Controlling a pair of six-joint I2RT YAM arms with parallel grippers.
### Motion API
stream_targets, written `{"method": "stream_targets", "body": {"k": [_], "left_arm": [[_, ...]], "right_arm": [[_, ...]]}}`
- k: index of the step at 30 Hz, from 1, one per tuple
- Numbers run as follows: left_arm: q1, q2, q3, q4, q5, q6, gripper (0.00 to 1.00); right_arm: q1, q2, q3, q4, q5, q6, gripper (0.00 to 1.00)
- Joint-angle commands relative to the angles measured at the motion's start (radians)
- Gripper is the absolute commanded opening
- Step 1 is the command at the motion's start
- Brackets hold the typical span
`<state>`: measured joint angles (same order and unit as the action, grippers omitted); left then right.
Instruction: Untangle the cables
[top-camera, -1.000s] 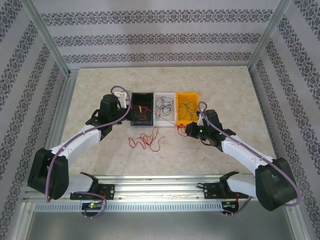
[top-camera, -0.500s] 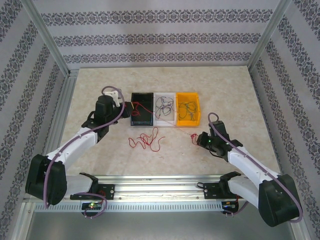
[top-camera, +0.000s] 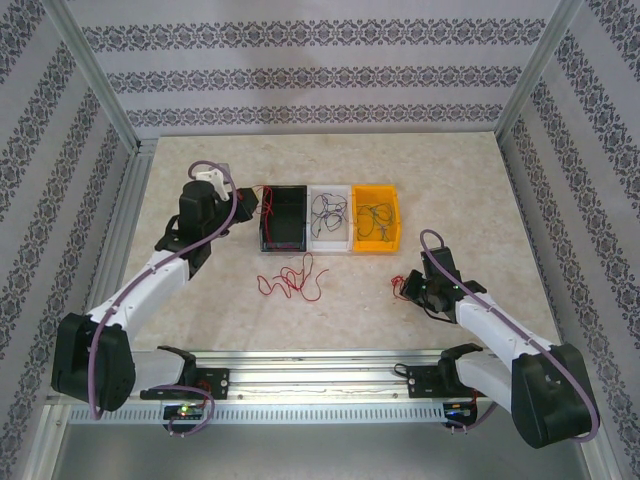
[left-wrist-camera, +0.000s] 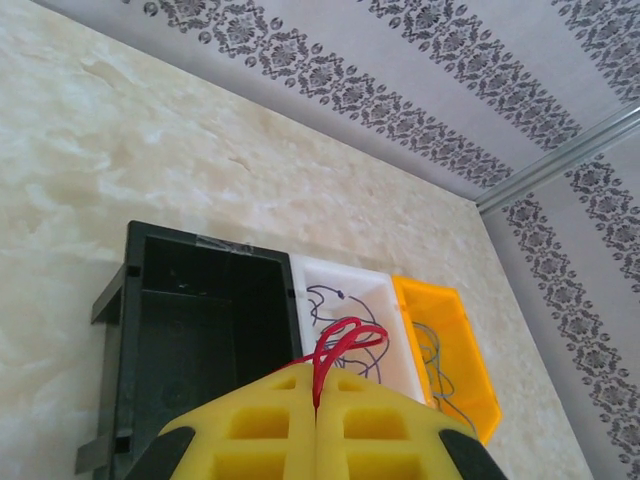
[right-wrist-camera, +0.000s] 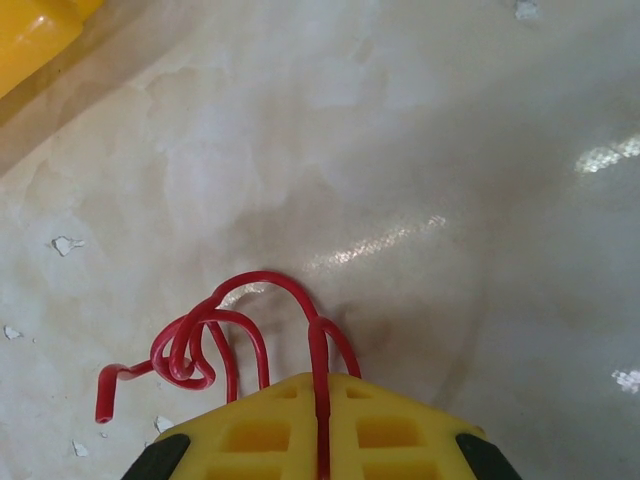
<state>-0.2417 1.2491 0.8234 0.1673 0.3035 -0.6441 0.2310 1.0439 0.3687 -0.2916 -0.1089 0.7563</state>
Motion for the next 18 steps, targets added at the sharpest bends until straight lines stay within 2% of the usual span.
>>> {"method": "stream_targets", "body": {"k": [1,9,18], "left_arm": [[0.006,0.005,0.065,0.050,0.046,0.013,0.00],[0.006,0.043,0.174,0.030,0.048,0.064,0.00],[0.007,0.138,0.222,0.040,-0.048,0.093,0.00]], "right_arm": [[-0.007,0.004,-0.004,-0.003,0.008,-0.009,0.10],[-0.006,-0.011,-0.005,-0.004,0.005,-0.013,0.10],[-0.006,-0.025,0.000,0.005,-0.041,-0.043,0.10]]}}
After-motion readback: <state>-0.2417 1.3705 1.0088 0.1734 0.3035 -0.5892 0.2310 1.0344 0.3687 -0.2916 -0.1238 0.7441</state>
